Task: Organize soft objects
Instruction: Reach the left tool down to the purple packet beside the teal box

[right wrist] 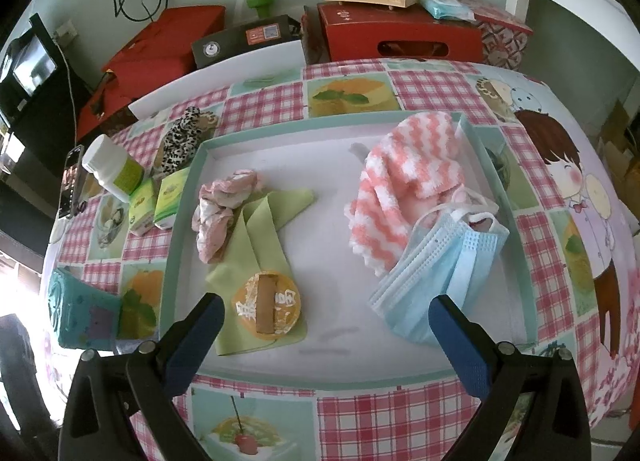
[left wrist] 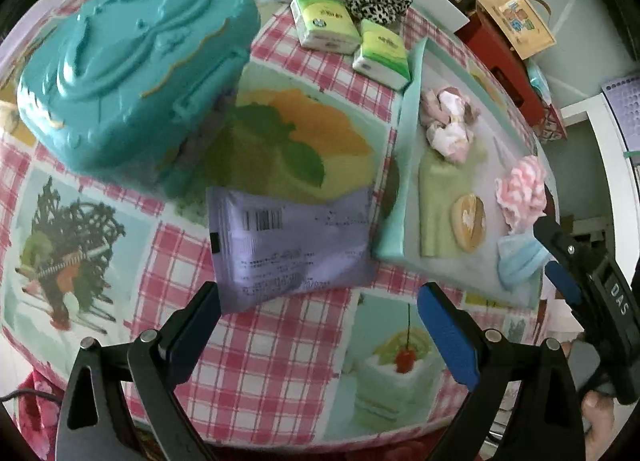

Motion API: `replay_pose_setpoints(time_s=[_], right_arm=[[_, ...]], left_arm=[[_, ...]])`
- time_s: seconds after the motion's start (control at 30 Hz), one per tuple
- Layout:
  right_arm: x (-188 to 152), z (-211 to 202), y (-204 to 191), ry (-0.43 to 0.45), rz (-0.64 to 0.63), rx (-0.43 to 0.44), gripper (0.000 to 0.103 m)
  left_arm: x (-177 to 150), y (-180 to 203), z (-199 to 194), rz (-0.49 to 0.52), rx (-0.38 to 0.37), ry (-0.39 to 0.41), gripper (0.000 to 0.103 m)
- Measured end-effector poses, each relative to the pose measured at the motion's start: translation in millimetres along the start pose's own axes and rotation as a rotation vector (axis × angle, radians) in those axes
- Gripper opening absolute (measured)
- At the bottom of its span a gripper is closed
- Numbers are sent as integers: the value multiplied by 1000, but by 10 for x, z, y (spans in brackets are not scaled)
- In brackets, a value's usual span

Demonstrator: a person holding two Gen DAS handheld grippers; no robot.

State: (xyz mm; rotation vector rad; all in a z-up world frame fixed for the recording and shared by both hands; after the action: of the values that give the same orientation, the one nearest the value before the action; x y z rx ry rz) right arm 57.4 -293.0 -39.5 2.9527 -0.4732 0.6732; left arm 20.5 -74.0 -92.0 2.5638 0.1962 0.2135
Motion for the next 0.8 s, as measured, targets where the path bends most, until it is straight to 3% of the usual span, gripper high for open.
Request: replay_pose_setpoints(time_s=[0.13, 0.27, 0.53, 0.67, 0.8], right_arm=[[-1, 14, 61, -5, 20, -5, 103], [3, 18, 126, -9, 38, -9, 103], [10, 20, 173, -10, 49, -14, 103], [4, 23, 160, -12, 43, -17, 103], [0, 30, 144, -14, 37, -20, 103]], left_arm=[[-146, 17, -20, 18, -1, -39, 98], [-304, 199, -2, 100, 29, -79, 98], [-250, 592, -32, 414, 265, -41, 98], [-209, 651, 139, 512, 361, -76, 97], [-101, 729, 350, 551, 395, -104, 97]])
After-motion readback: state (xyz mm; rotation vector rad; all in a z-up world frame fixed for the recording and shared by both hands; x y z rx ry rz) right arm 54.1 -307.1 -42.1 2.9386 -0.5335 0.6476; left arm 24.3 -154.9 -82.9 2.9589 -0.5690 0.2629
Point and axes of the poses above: each gripper's, at about its wrist camera, not at the fingertips, and z roughly the way its jaws point, y to its right, x to its top, the point moved 5 cm from there along z, roughly the way its jaws point, and after that the axes turned 8 degrees about -x, right-handed, at the moved point
